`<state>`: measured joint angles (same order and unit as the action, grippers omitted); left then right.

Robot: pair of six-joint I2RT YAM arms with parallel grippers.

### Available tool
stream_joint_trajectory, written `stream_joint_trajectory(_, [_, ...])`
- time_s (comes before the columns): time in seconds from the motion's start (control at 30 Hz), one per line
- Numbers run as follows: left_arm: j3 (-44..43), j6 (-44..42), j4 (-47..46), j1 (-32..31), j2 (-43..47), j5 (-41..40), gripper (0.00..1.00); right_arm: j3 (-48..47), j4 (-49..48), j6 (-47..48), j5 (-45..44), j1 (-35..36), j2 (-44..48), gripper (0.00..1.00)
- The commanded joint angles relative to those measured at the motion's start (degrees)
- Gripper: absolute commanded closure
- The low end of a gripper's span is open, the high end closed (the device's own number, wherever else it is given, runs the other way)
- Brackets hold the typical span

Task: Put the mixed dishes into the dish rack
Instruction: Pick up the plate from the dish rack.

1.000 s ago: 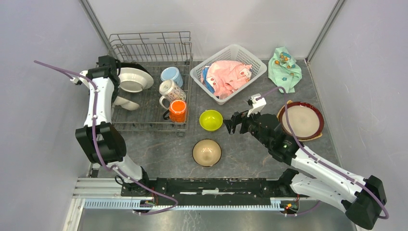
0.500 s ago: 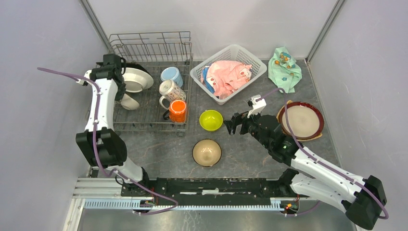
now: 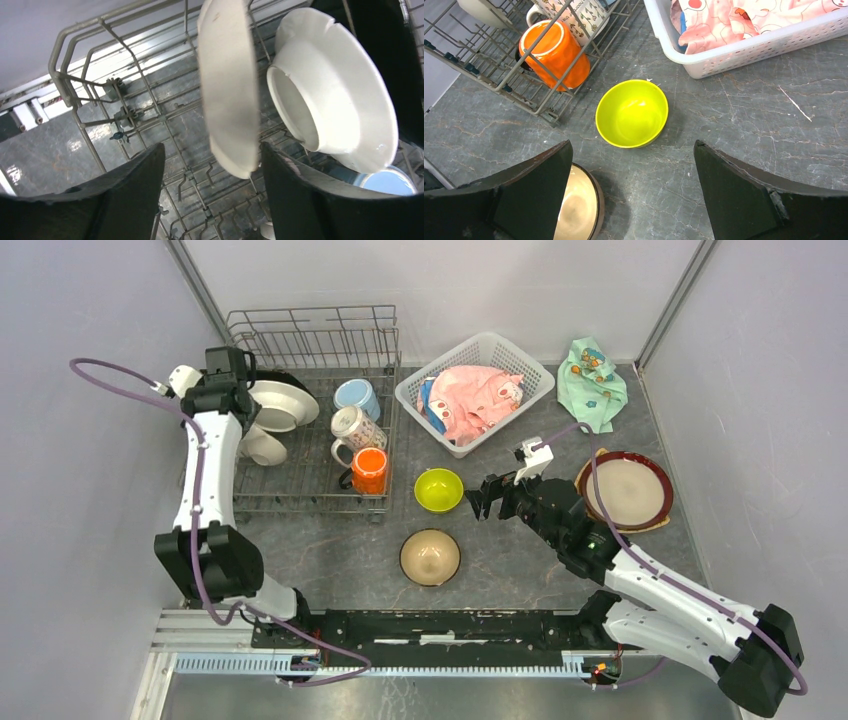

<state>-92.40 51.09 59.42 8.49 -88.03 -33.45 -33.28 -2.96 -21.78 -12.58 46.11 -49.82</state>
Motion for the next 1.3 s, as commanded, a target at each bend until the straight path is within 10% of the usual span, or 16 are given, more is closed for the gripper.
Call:
stream_joint_trajectory(0.0, [5.42,-12.06,-12.93,0.18,7.32,0.85,0.21,-0.77,-2.81,-0.33,-0.13,0.23,-0.04,0.02])
stream_joint_trajectory(0.8, [21.20,-11.86,-24.64,12.88,10.74,17.53,0.25,-0.47,-1.44,1.04,-0.98,0.20,3.06,0.02])
stream_joint_trajectory(1.17, [19.75,-4.44,-25.94,12.87,13.99,22.65,0.94,1.97,-2.35,0.32,-1.07,0.22,4.87,0.02])
stream_joint_trajectory(1.27, [18.07,-0.19,-24.33,12.79,13.34,25.35,0.98,2.07,-2.29,0.37,-1.17,0.21,5.17,0.02])
